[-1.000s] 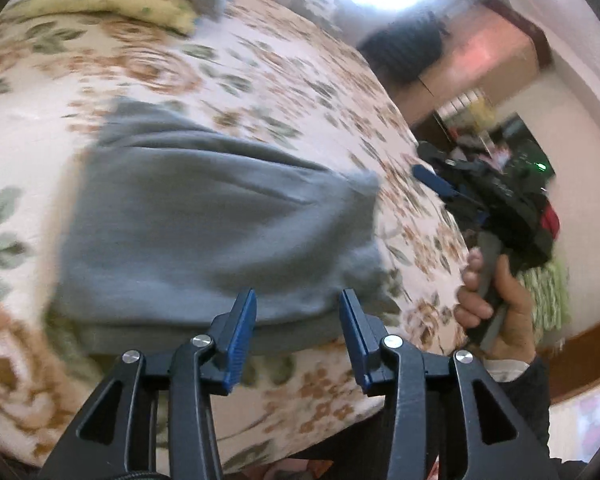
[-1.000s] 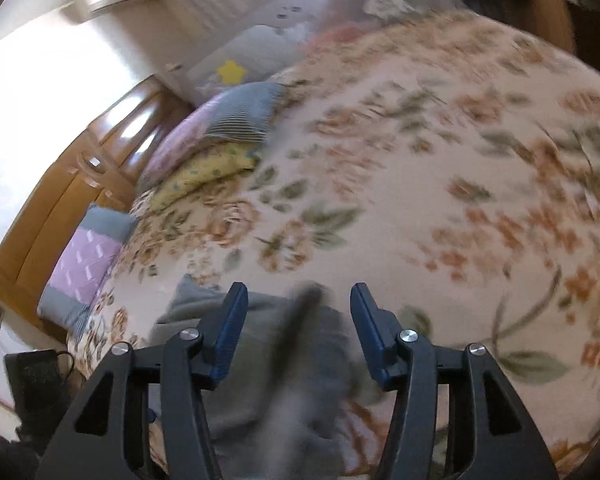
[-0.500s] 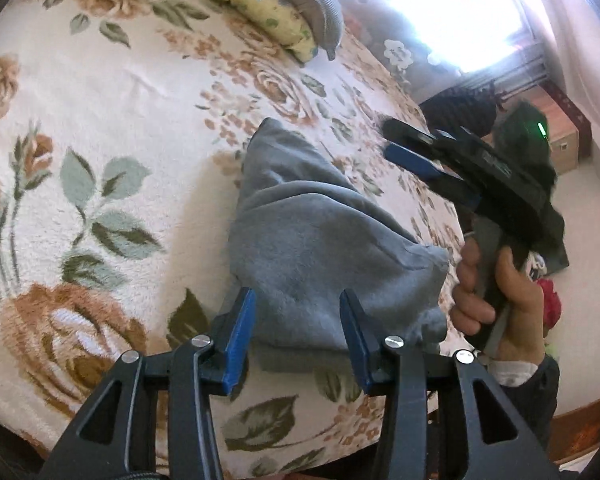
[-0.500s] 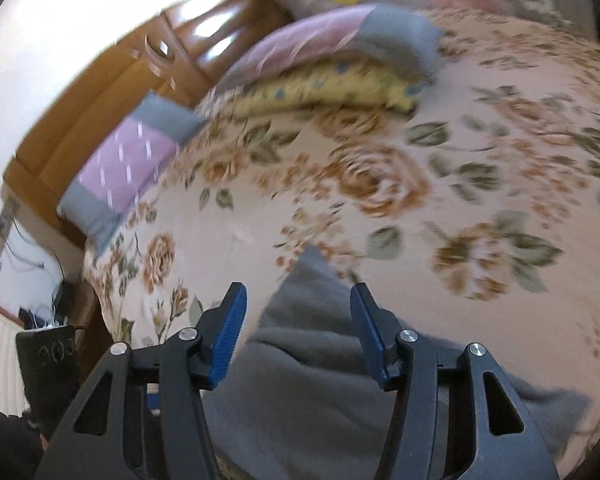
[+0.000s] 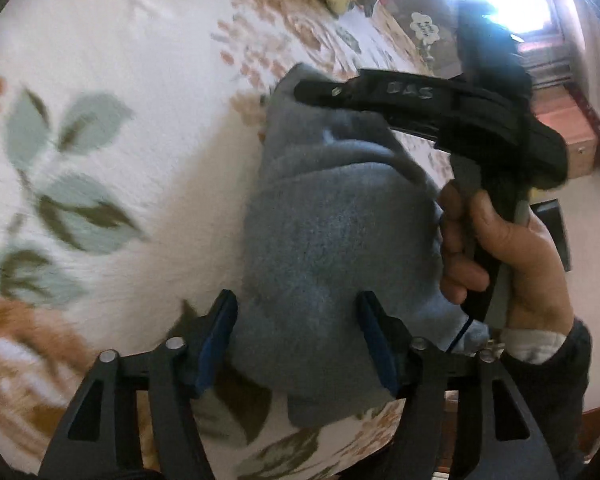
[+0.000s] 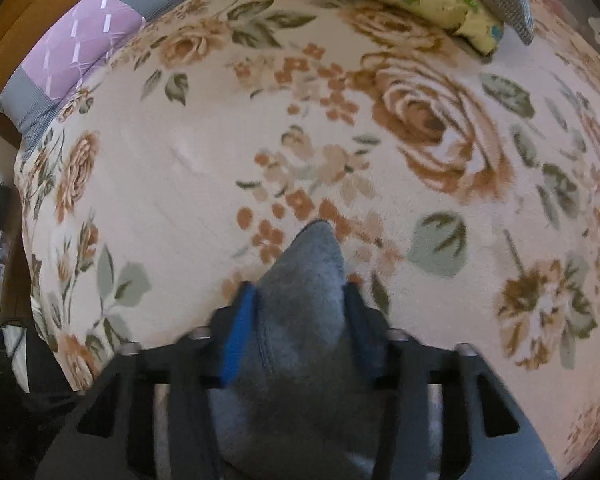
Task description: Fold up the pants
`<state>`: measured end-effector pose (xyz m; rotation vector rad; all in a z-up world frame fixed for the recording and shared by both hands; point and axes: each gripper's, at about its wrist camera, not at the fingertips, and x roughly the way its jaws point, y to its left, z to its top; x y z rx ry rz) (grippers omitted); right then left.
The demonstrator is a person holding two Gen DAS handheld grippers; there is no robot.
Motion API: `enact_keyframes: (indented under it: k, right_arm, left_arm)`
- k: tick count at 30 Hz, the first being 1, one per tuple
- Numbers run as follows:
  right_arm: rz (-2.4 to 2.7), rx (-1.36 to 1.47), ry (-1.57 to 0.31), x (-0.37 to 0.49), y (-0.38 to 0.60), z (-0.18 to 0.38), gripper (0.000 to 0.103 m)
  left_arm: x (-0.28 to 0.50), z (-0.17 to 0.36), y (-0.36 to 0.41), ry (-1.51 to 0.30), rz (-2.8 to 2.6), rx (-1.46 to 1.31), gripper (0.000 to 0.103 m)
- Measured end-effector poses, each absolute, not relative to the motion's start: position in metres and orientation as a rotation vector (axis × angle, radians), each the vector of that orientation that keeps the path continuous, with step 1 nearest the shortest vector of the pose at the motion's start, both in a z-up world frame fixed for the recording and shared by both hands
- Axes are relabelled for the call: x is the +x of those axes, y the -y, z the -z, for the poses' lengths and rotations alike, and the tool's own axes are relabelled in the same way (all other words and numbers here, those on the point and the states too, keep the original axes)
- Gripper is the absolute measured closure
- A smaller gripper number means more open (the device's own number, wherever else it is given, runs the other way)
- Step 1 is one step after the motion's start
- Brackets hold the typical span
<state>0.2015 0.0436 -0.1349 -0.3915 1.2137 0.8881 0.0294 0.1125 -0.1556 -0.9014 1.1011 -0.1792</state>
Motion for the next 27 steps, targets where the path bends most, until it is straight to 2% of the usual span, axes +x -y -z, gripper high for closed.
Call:
enact_keyframes:
  k: [1,2,4,8,11,14,16,19,25,27]
  right_arm:
    - [-0.893,-0.375,-1.206,0.201,-0.041,0.133,0.078]
    - [-0.898,-0.359,-1.199,0.200,-0.040,0.131,0.083]
    - [-0.899,-0.342,-1.160,0.197,-0.037,0.120,0.085]
    - [-0.900,-0.262,-1.076,0.200,-0.032,0.092,0.090]
    - [-0.880,-0.216,-1.060,0.210,-0.034,0.100,0.091]
    - [-0.866,-0.181,-1.126,0.214,-0.043,0.141,0.091]
    - [-0.881,-0.109,-1.125,0.212,-0.041,0.152,0.088]
    - [-0.864,-0.035,-1.112,0.212,-0.029,0.137,0.078]
    - [-0.880,0.058,-0.991,0.180,0.033,0.083,0.078]
    - [-0.875,0.075,-0.965,0.164,0.060,0.073,0.078]
  left_arm:
    - [0.031,0.161,-0.112,-1.096,0.212,-0.935,0.073]
    - [0.030,0.163,-0.113,-1.086,0.224,-0.953,0.078]
    - [0.026,0.154,-0.114,-1.057,0.245,-0.952,0.085]
    - [0.001,0.111,-0.109,-0.972,0.313,-0.891,0.092]
    - [-0.010,0.122,-0.102,-1.011,0.261,-0.785,0.092]
    - [-0.015,0.152,-0.112,-1.075,0.228,-0.834,0.091]
    - [-0.016,0.148,-0.117,-1.077,0.243,-0.844,0.090]
    - [-0.014,0.126,-0.117,-1.066,0.250,-0.776,0.087]
    - [-0.019,0.081,-0.124,-0.997,0.217,-0.683,0.077]
    - [-0.018,0.067,-0.128,-0.957,0.220,-0.688,0.077]
